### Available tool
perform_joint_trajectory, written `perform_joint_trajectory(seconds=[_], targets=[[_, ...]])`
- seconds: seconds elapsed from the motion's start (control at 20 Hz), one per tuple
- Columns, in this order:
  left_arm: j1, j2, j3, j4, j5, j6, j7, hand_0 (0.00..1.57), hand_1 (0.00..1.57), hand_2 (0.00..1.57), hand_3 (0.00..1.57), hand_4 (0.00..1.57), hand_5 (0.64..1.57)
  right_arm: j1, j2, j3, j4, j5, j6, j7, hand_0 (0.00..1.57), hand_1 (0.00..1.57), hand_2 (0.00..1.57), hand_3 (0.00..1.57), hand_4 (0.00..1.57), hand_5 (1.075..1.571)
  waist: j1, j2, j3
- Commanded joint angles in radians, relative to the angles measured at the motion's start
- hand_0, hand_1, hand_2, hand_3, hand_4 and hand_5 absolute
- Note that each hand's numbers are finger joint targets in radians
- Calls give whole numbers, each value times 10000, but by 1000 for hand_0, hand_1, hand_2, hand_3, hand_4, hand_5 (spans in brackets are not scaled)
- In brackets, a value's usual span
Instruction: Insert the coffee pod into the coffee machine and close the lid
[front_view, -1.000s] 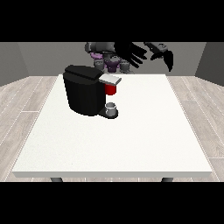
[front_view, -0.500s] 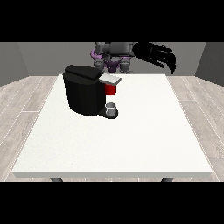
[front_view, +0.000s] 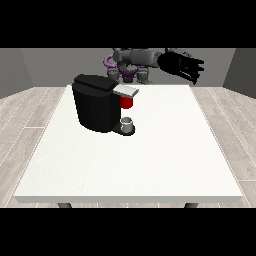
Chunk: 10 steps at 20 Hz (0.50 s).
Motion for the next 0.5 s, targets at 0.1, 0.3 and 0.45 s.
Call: perform_joint_trajectory(seconds=[0.1,0.3,0.45], targets=[[583,-154,24,19,-54,246,-116,0,0,0,0,266,1571,574,1034,335,60,-172,80,-1090,0,0,0,0,0,1571,-712,-590,-1],[1235,181,355,119,95,111,-55,0,0,0,0,266,1571,1209,1521,654,-144,-206,271,-1792,0,0,0,0,219,1571,-1137,-1331,0],[1730,133,571,259,318,149,27,0,0,0,0,266,1571,2143,2148,990,-266,-451,566,-2139,0,0,0,0,263,1571,-1764,-2001,1]])
